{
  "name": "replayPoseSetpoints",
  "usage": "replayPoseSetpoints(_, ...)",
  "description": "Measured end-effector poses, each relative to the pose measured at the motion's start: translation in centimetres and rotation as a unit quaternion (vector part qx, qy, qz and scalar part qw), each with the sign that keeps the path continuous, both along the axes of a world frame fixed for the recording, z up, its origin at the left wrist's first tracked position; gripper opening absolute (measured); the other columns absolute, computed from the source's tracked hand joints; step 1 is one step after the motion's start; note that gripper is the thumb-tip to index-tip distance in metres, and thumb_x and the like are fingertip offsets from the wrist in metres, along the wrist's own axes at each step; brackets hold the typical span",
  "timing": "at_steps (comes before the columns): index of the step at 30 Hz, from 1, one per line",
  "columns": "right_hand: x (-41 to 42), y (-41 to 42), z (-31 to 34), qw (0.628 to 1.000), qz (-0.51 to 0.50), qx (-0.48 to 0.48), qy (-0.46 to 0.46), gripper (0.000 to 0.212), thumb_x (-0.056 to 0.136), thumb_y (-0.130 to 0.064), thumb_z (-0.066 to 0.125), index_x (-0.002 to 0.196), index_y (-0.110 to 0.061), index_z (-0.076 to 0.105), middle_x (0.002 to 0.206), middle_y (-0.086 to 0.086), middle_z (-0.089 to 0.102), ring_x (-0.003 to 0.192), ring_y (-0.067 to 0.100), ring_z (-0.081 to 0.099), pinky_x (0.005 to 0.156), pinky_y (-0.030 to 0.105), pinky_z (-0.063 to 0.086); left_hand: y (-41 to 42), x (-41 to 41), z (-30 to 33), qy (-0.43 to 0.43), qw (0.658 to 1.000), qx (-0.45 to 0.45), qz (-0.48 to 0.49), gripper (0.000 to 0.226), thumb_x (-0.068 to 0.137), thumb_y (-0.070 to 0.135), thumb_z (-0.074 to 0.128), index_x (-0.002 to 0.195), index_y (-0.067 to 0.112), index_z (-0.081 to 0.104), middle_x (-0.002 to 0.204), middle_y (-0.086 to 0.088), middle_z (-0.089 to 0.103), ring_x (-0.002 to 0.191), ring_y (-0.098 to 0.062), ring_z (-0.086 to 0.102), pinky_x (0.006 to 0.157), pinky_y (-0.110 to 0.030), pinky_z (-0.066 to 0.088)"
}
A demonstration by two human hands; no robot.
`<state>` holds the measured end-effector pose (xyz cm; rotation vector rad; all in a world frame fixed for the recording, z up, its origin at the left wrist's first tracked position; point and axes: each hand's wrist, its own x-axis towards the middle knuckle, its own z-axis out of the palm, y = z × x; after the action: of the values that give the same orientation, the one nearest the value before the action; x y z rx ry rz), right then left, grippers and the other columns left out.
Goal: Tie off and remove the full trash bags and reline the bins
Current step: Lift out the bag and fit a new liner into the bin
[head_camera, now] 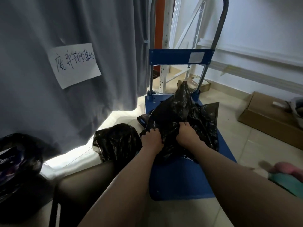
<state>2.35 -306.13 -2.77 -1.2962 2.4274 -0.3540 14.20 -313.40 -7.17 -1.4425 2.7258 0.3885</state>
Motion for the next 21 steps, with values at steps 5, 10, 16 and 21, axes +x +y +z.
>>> replayPoseSetpoints(5, 0.7, 0.1, 0.3, 0.999, -0.001, -0.042, 0.031, 0.031, 0.091, -0.004, 0.051, 0.122, 0.000, 0.049, 0.132, 0.016, 0.042, 0.117, 0.036, 0.048, 0.096, 0.044, 0.044, -0.5, 0.2, 0.3, 0.099, 0.991, -0.085, -0.006, 0.026, 0.093, 0.010, 0.047, 0.115, 0.005, 0.058, 0.123, -0.014, 0.049, 0.109, -0.037, 0.053, 0.083, -0.047, 0.045)
replayPoseSetpoints(10, 3.0, -0.8, 4.0, 0.970, -0.020, -0.203, 0.131, 0.063, 0.080, 0.000, 0.067, 0.135, -0.016, 0.039, 0.141, 0.011, 0.030, 0.118, 0.032, 0.044, 0.087, 0.041, 0.049, -2.0, 1.8, 7.6, 0.228, 0.968, -0.102, -0.032, 0.013, 0.097, 0.014, 0.041, 0.102, 0.007, 0.050, 0.102, -0.011, 0.056, 0.088, -0.032, 0.058, 0.073, -0.043, 0.047)
replayPoseSetpoints(16, 6.9, -2.3, 8.8, 0.950, -0.004, -0.188, 0.250, 0.047, 0.085, -0.016, 0.065, 0.131, -0.019, 0.052, 0.147, 0.010, 0.035, 0.136, 0.033, 0.029, 0.113, 0.048, 0.023, -2.1, 7.8, 17.3, 0.332, 0.926, -0.152, -0.101, 0.011, 0.102, 0.022, 0.039, 0.096, 0.015, 0.044, 0.086, -0.003, 0.057, 0.076, -0.021, 0.054, 0.065, -0.036, 0.042)
replayPoseSetpoints(21, 12.5, -2.9, 12.9, 0.973, 0.029, -0.218, 0.064, 0.030, 0.094, -0.017, 0.051, 0.123, -0.021, 0.056, 0.122, 0.013, 0.061, 0.117, 0.036, 0.054, 0.103, 0.050, 0.039, -1.7, 15.6, 21.2, 0.360, 0.919, -0.157, -0.044, 0.023, 0.090, 0.050, 0.051, 0.099, 0.031, 0.044, 0.095, 0.009, 0.062, 0.088, -0.015, 0.061, 0.076, -0.035, 0.049)
